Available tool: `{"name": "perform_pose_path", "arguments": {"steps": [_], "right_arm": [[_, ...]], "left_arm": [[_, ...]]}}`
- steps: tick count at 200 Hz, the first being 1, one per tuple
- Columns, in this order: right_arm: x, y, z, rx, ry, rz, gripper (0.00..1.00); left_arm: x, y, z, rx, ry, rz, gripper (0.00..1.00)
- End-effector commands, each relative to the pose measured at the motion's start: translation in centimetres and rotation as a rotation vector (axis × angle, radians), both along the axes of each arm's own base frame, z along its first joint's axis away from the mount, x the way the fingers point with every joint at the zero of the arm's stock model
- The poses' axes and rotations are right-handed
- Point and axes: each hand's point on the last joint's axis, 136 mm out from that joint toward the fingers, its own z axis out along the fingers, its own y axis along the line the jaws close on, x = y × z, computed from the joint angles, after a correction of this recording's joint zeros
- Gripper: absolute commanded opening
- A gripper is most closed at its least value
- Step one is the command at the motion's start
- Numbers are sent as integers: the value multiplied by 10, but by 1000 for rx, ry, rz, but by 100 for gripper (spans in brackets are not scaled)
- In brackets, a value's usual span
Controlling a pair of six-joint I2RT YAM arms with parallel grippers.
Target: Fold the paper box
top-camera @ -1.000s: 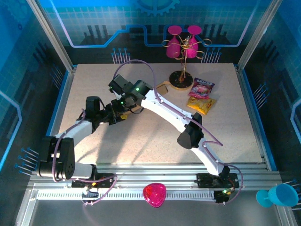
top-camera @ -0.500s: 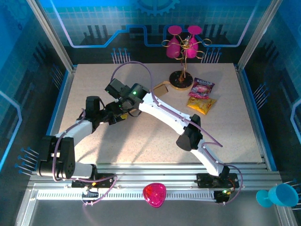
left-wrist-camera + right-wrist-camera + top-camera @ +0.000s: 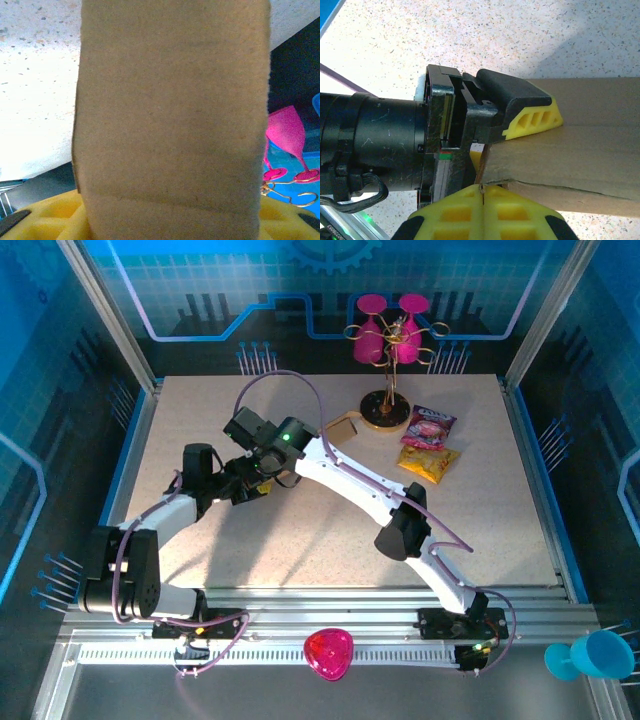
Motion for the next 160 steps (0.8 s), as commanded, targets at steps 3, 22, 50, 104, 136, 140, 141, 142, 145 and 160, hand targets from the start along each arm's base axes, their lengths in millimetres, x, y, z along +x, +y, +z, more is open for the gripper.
{"name": "perform_pose_path", "arguments": {"steps": [3, 22, 50, 104, 136, 140, 141, 142, 145, 160], "right_arm": [[5, -5, 23, 23, -44, 17, 0], [5, -7, 24, 18, -45, 28, 0], [6, -9, 25, 16, -43, 42, 0], [4, -7, 36, 44, -51, 66, 0], [5, -8, 33, 28, -54, 76, 0], [5, -9, 31, 24, -54, 77, 0], [5, -9, 31, 23, -54, 76, 0], [5, -9, 31, 22, -53, 77, 0], [6, -9, 30, 20, -52, 77, 0], [6, -9, 27, 16, -48, 76, 0]], "left_arm": [[-6, 0, -12, -38, 135, 36, 52], [-6, 0, -13, -36, 138, 33, 54], [-9, -1, -16, -37, 141, 26, 58], [-9, -1, -17, -41, 136, 20, 61], [-11, -2, -17, -41, 135, 17, 62], [-11, -2, -17, -40, 136, 18, 62], [-11, -2, -17, -40, 136, 18, 62], [-11, -2, -17, -40, 134, 18, 62], [-11, -2, -17, -40, 135, 18, 62], [-11, -1, -17, -41, 135, 19, 59]]}}
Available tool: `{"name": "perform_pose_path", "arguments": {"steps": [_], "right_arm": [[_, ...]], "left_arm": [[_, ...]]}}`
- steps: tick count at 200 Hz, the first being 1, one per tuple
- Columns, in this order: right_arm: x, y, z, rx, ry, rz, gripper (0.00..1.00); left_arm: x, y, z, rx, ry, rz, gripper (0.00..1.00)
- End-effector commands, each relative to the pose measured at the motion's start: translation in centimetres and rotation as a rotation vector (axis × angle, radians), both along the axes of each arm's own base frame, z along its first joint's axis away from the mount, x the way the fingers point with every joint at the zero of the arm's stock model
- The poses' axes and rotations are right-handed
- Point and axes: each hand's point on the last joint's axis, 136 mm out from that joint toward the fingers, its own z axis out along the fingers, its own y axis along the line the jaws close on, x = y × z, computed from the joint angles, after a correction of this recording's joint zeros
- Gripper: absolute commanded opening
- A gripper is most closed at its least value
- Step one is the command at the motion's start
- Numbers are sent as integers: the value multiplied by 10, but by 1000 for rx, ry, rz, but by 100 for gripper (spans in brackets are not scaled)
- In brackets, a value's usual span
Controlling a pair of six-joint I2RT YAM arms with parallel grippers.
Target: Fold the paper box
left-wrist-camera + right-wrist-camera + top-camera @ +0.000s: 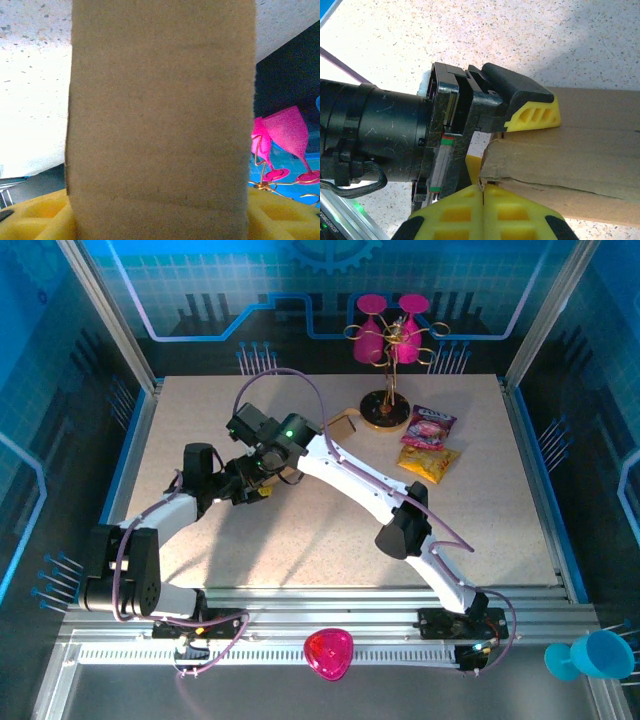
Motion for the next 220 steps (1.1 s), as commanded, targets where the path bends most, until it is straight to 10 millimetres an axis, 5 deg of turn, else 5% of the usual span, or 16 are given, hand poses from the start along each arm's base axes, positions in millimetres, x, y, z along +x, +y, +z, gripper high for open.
{"name": "perform_pose_path", "arguments": {"steps": [1, 59, 126, 220], "right_arm": [[4, -5, 24, 35, -35, 8, 0], [-3, 6, 23, 92, -20, 12, 7], [-10, 9, 17, 123, -20, -11, 22], [2, 7, 0, 86, -36, -62, 12]], "left_arm": [[-11, 0, -16, -34, 125, 28, 59], [-13, 2, -21, -43, 137, 54, 45], [-12, 2, -20, -44, 136, 54, 45], [-11, 1, -19, -46, 134, 53, 45]]}}
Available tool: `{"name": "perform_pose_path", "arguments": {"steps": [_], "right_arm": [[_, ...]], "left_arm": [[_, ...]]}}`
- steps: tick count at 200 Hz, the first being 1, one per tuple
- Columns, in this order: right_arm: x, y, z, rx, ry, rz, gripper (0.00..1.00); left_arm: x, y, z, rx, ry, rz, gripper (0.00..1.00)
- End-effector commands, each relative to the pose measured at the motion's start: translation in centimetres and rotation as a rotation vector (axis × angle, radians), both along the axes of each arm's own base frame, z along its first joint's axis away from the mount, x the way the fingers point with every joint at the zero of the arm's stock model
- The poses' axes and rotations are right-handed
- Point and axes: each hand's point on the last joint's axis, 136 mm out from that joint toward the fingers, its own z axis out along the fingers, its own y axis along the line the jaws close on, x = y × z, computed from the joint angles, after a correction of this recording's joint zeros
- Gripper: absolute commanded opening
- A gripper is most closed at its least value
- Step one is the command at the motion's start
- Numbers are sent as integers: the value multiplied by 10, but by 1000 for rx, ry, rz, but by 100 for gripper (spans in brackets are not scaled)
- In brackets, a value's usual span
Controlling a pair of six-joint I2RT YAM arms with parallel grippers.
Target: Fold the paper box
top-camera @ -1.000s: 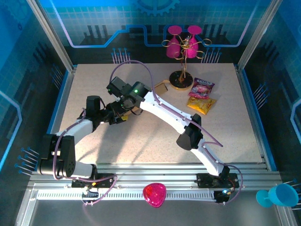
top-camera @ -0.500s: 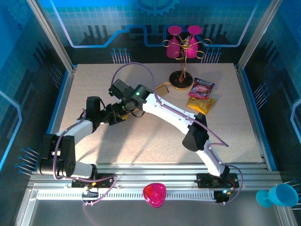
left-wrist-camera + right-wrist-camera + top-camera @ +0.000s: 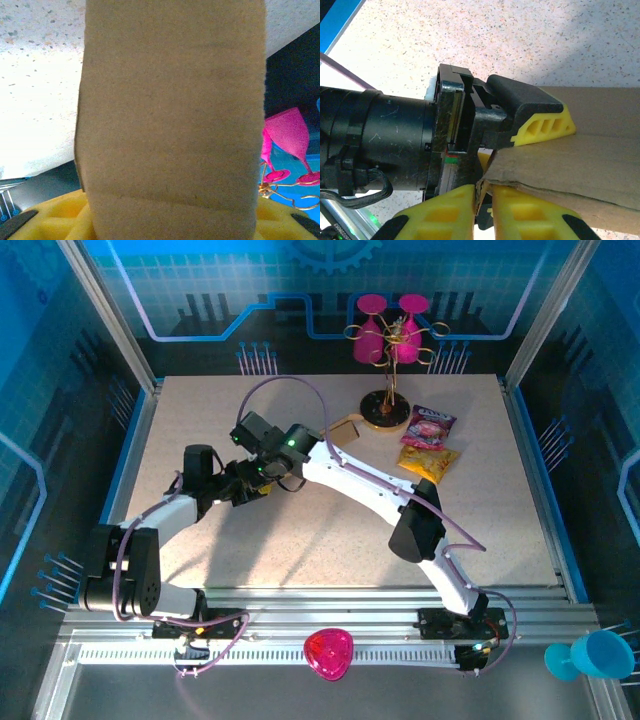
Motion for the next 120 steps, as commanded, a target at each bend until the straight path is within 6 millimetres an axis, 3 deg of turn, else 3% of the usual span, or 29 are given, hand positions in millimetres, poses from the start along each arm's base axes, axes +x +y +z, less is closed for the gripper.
{"name": "perform_pose_path", "arguments": {"steps": [1, 21, 81, 120], "right_arm": [[6, 0, 11, 1, -52, -18, 11], [12, -6, 10, -57, -78, -16, 0], [14, -10, 21, -102, -130, 50, 0], [13, -8, 18, -115, -134, 96, 0]], "left_arm": [[-9, 1, -15, -46, 133, 53, 46], [-9, 1, -16, -47, 136, 52, 49], [-8, 1, -20, -51, 142, 49, 59], [-5, 0, -21, -52, 139, 46, 62]]}}
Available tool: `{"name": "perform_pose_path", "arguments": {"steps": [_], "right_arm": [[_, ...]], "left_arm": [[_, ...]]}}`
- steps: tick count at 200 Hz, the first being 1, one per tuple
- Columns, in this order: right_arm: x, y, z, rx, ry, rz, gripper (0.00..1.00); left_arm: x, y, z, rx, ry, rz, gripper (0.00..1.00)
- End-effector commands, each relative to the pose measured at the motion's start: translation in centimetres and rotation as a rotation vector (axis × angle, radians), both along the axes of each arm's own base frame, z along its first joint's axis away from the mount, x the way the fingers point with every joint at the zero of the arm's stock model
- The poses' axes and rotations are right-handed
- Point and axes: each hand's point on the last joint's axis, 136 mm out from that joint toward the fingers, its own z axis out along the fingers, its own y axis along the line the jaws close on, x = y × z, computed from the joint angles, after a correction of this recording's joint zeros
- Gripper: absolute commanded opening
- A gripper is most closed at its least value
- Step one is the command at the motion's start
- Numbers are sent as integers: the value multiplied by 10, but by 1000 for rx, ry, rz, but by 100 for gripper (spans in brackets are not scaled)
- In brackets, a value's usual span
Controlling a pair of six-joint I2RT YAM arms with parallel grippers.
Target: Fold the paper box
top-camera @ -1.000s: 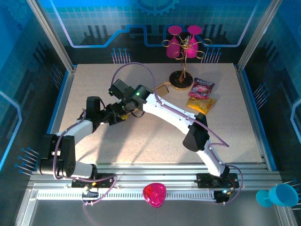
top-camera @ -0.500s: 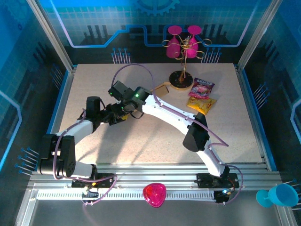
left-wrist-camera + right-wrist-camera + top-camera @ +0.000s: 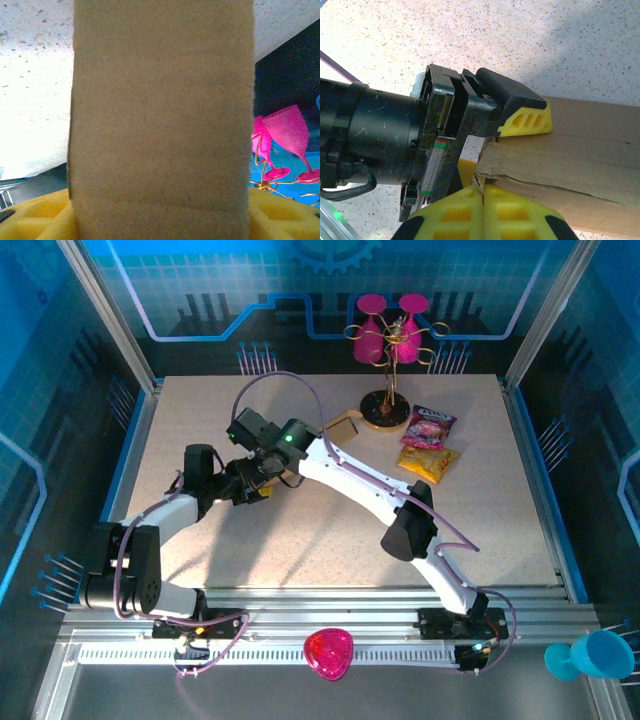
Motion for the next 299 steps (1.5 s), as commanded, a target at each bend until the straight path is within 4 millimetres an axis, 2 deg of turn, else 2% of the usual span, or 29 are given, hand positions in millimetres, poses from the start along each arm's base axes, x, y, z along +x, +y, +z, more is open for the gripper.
{"name": "perform_pose_path", "arguments": {"steps": [1, 59, 106, 171, 203, 207, 235, 266, 299], "right_arm": [[5, 1, 11, -6, -50, 33, 0], [6, 1, 12, 10, -25, 47, 0], [3, 3, 5, 3, 1, 99, 0], [4, 1, 11, -9, -21, 166, 0], [5, 3, 24, 66, 16, 149, 0], [6, 4, 14, 52, 34, 147, 0], [3, 3, 21, 85, 67, 125, 0], [1, 0, 21, 91, 98, 116, 0], [2, -5, 20, 82, 106, 112, 0]], "left_arm": [[-8, 1, -20, -49, 150, 49, 62], [-8, 4, -28, -54, 160, 51, 66], [-2, 4, -29, -59, 155, 48, 66], [-4, 3, -34, -52, 167, 38, 66], [-4, 2, -33, -52, 159, 29, 67], [-5, 2, -33, -52, 158, 28, 67], [-4, 2, -31, -52, 145, 25, 69], [-1, 0, -29, -51, 141, 19, 69], [-2, -2, -31, -45, 143, 11, 65]]}}
